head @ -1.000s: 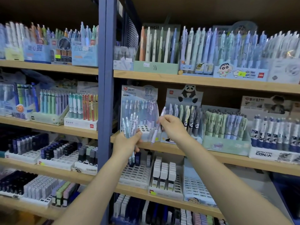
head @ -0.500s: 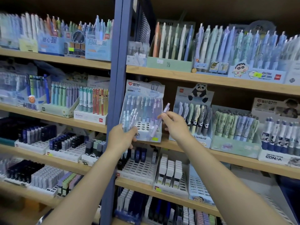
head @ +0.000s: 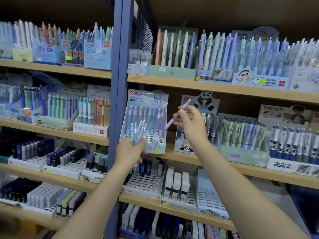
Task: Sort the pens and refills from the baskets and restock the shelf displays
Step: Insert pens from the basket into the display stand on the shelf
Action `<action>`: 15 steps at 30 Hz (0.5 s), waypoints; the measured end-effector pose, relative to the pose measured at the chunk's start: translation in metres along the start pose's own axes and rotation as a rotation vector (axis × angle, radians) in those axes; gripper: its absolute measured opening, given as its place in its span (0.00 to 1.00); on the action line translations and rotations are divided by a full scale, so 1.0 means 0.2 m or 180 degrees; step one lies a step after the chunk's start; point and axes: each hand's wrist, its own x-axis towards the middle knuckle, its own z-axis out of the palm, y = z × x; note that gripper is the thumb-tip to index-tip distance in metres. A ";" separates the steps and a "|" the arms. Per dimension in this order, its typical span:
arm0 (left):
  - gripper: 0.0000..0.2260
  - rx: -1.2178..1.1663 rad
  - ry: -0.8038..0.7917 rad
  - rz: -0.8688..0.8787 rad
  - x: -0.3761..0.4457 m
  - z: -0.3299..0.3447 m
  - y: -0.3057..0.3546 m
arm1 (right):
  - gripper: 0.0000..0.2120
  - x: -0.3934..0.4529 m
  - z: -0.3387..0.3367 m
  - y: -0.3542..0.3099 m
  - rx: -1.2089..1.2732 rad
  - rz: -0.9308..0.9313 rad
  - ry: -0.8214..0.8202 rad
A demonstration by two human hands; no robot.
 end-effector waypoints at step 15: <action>0.15 -0.0048 -0.0010 -0.0113 -0.02 0.01 0.01 | 0.06 0.06 0.07 0.08 -0.1124 -0.0075 -0.0143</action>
